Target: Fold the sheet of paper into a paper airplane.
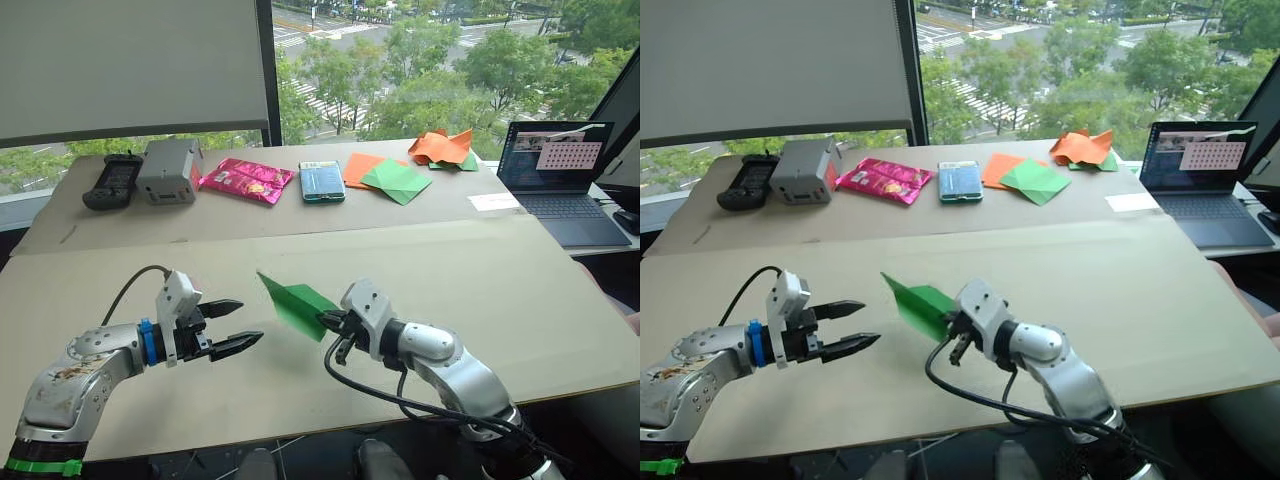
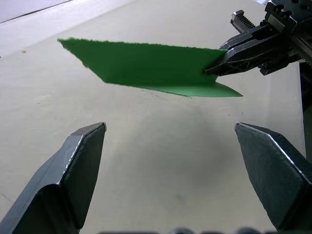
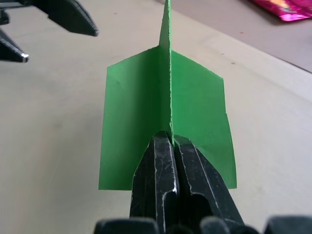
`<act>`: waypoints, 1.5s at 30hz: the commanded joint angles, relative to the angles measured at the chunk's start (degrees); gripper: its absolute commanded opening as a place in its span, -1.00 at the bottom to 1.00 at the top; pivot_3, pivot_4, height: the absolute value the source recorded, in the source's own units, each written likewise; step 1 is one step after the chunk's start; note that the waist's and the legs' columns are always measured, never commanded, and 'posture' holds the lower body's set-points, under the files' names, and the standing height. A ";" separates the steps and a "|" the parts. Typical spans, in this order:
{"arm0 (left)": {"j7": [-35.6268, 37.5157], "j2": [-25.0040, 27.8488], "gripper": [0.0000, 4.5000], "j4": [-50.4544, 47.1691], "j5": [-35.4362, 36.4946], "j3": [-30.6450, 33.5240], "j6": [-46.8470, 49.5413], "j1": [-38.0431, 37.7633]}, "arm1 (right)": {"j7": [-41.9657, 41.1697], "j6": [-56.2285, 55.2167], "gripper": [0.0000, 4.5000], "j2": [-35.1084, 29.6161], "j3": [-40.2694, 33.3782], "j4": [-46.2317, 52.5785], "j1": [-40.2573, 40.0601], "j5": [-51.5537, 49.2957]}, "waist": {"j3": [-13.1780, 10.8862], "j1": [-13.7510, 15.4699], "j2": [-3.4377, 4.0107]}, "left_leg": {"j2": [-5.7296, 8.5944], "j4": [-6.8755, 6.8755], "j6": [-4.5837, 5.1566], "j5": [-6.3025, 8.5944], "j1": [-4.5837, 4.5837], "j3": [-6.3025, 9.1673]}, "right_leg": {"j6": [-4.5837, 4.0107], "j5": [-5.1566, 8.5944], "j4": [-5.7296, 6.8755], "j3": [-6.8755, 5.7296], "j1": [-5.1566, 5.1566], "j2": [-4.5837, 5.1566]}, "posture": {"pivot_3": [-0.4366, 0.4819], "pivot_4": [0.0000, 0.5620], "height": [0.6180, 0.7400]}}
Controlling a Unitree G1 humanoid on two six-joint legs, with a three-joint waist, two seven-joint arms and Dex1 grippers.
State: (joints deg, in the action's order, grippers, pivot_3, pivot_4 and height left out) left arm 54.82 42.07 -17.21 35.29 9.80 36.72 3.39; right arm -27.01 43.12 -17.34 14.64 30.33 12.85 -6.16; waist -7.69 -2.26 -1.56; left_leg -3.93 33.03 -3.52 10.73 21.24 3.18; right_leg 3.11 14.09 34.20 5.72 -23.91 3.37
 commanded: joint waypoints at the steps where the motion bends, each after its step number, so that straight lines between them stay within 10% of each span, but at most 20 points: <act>1: -1.22 -1.09 1.00 -3.01 2.64 0.37 1.22 0.98 | 12.71 7.46 -0.98 0.83 -8.65 6.38 -2.77 7.44 | 0.06 0.13 0.04 | 0.00 0.02 -0.02 0.01 0.00 0.00 | 0.01 -0.01 0.00 0.00 0.02 0.00 | -0.05 -0.47 0.75; 10: -3.54 -4.65 1.00 -2.21 0.50 -3.16 -0.33 2.59 | 23.17 17.08 -0.98 6.59 -16.69 7.09 -6.43 11.44 | 0.13 -0.27 0.19 | 0.02 0.04 -0.03 0.02 -0.01 0.00 | 0.00 -0.01 0.00 0.03 0.02 0.00 | -0.05 -0.47 0.75; 24: -2.40 -4.50 1.00 -1.83 -0.01 -3.89 -1.49 1.34 | 18.03 9.11 -0.98 2.40 -14.83 0.66 -11.45 8.84 | 0.09 -0.29 0.18 | 0.02 0.10 -0.11 0.07 -0.09 0.00 | 0.00 0.00 -0.13 0.05 0.26 0.01 | -0.05 -0.47 0.75; 37: -1.82 -2.36 1.00 -3.69 2.57 1.38 -1.55 0.21 | 3.61 6.07 0.96 -2.67 -21.47 12.98 -7.10 -5.68 | 0.01 -0.38 0.21 | 0.01 0.15 -0.10 0.06 -0.09 0.01 | 0.00 0.00 -0.10 0.05 0.51 0.01 | -0.05 -0.47 0.75; 45: -3.77 -2.43 1.00 -3.56 -0.93 5.07 -6.89 -3.13 | -9.98 -3.84 0.98 -12.38 -19.19 10.10 -7.98 -11.22 | -0.04 -0.26 0.14 | 0.02 0.24 -0.15 0.10 -0.11 -0.02 | 0.00 0.01 -0.24 0.03 0.40 0.07 | -0.05 -0.47 0.75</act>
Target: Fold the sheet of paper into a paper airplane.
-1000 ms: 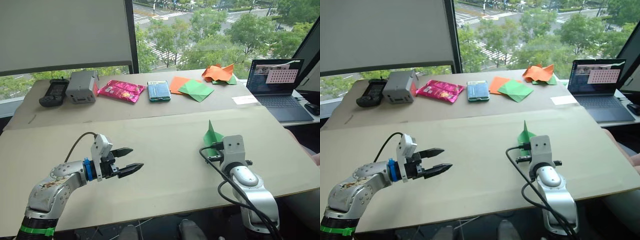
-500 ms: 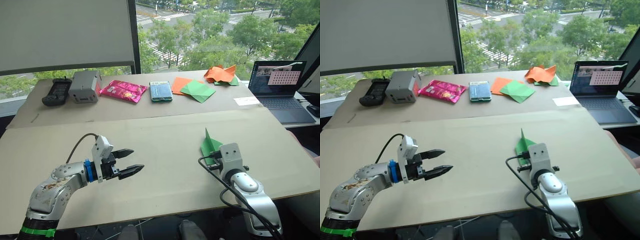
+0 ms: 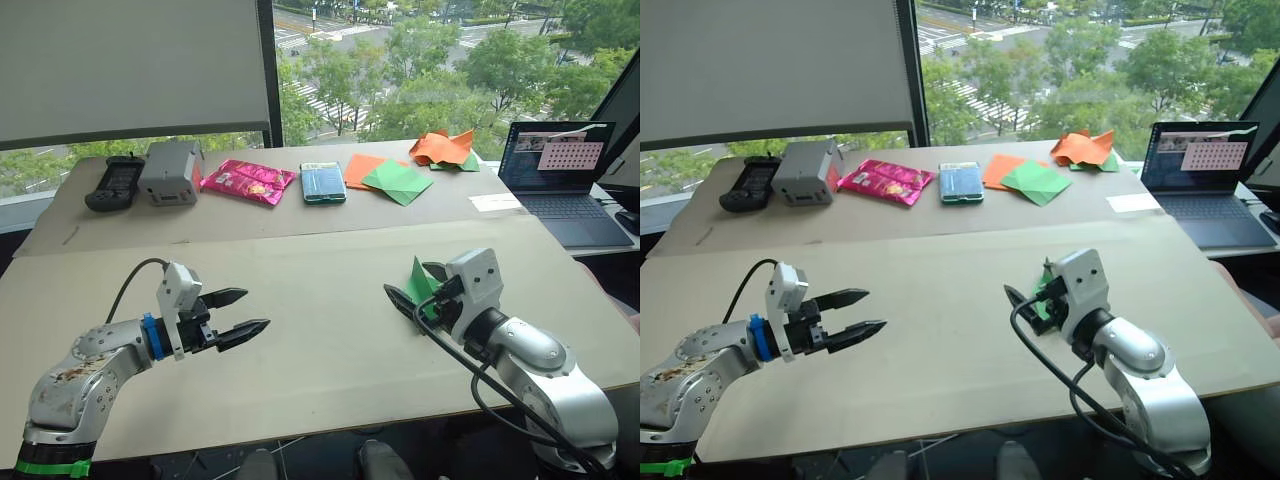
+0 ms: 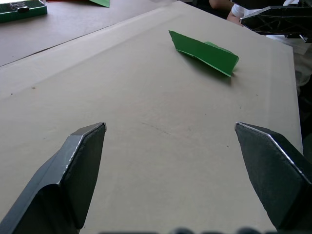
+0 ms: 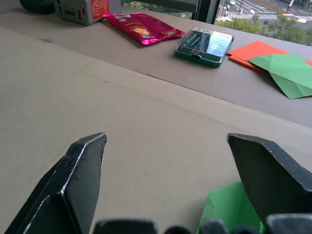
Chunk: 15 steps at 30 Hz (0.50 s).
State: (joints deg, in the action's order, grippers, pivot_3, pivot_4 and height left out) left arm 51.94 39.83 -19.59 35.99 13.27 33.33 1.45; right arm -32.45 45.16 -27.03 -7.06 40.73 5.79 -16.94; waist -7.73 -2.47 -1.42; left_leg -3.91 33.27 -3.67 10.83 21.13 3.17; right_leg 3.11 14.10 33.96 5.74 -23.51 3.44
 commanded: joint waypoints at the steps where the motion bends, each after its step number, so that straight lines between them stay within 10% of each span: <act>1: -1.04 -0.35 1.00 -0.68 -2.17 1.87 -4.46 -2.07 | -5.41 -7.02 0.98 -3.69 4.08 -1.87 -1.46 0.11 | 0.00 -0.10 -0.03 | 0.00 0.00 0.00 0.00 -0.01 -0.02 | 0.00 0.00 -0.02 0.00 0.02 0.01 | -0.05 -0.47 0.75; 15: -1.50 -1.04 1.00 0.77 -3.14 3.65 -9.09 -6.77 | -5.55 -13.39 0.98 -4.31 8.75 -11.59 -0.07 2.25 | -0.02 0.02 -0.06 | 0.00 0.01 -0.02 0.01 0.04 -0.02 | -0.01 0.00 0.01 0.00 -0.19 0.00 | -0.05 -0.47 0.75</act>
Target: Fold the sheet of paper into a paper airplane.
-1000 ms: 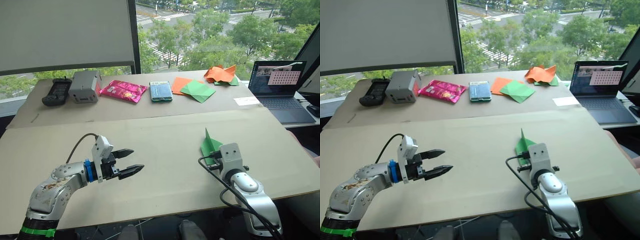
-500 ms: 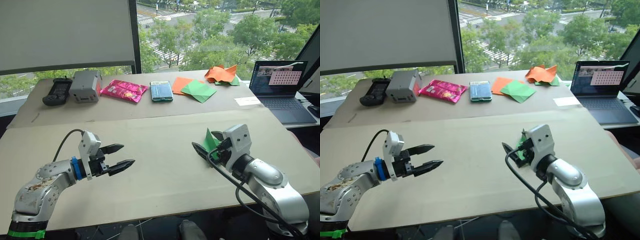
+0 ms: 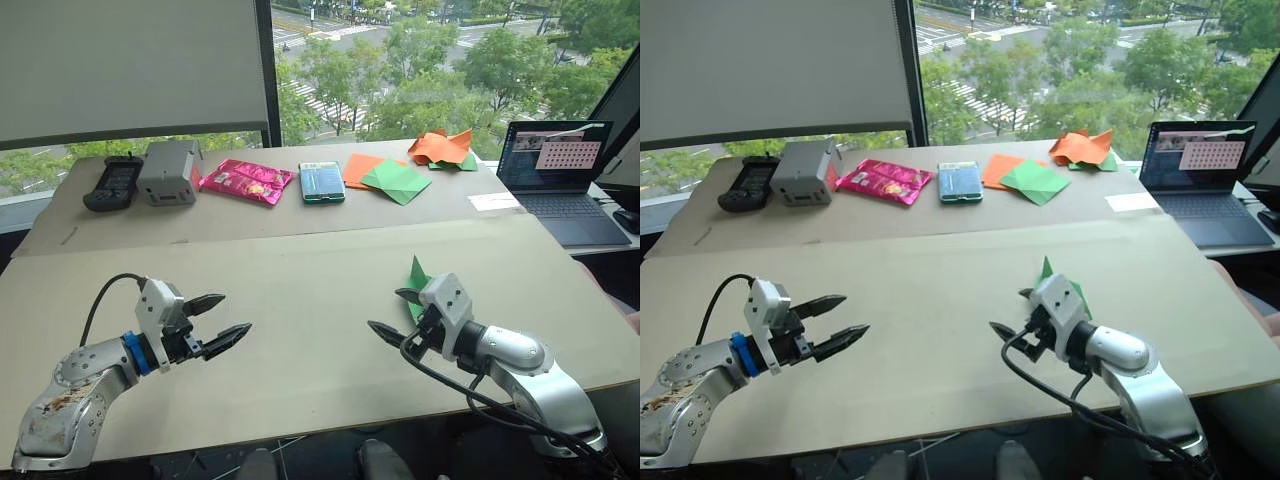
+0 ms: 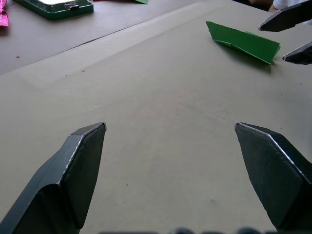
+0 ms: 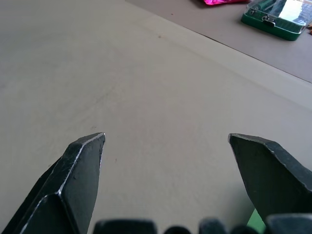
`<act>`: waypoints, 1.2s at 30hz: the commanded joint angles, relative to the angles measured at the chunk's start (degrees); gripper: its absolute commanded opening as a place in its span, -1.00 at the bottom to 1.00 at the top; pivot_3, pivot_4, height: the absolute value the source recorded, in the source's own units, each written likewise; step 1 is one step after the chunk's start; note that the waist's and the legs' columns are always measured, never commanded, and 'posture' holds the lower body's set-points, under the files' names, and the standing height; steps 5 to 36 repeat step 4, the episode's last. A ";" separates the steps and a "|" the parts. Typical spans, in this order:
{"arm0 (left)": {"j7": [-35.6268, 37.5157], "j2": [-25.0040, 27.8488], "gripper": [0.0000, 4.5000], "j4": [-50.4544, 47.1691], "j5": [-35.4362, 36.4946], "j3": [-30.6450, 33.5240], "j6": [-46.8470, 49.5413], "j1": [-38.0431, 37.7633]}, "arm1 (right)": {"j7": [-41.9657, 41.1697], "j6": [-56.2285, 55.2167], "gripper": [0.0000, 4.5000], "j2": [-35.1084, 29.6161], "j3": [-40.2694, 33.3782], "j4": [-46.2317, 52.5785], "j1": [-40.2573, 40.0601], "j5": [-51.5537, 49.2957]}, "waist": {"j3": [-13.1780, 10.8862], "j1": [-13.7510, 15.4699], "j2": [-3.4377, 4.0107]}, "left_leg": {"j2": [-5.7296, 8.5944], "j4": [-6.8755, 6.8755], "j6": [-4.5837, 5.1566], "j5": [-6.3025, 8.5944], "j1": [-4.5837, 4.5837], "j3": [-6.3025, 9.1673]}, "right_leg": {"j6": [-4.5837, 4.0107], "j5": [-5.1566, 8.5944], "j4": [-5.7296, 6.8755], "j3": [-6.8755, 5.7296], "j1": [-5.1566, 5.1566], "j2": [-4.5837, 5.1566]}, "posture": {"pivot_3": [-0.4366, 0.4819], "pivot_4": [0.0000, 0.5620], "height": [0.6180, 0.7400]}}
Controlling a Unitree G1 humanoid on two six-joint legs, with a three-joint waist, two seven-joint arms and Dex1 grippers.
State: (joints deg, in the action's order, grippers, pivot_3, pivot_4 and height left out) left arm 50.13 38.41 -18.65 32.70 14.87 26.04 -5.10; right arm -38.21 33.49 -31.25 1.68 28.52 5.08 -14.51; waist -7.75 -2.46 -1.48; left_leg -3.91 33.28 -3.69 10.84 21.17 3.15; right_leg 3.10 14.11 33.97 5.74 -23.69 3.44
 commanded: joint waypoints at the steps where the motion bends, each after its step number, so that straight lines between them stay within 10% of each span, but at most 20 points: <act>1: 0.36 0.42 1.00 -0.03 0.10 2.08 -1.97 -0.28 | 0.26 -1.76 0.98 -0.01 0.12 0.61 0.64 -0.22 | 0.00 0.04 0.00 | 0.00 0.00 0.00 0.00 0.00 0.00 | 0.00 0.00 0.00 0.00 0.00 0.00 | -0.05 -0.47 0.75; 36: 0.48 0.53 1.00 0.38 -0.17 1.93 -2.63 -0.18 | 0.45 -1.90 0.98 0.15 0.50 0.44 0.69 -0.19 | 0.00 0.06 0.00 | 0.00 0.00 0.00 0.00 0.00 0.00 | 0.00 0.00 0.00 0.00 0.00 0.00 | -0.05 -0.47 0.75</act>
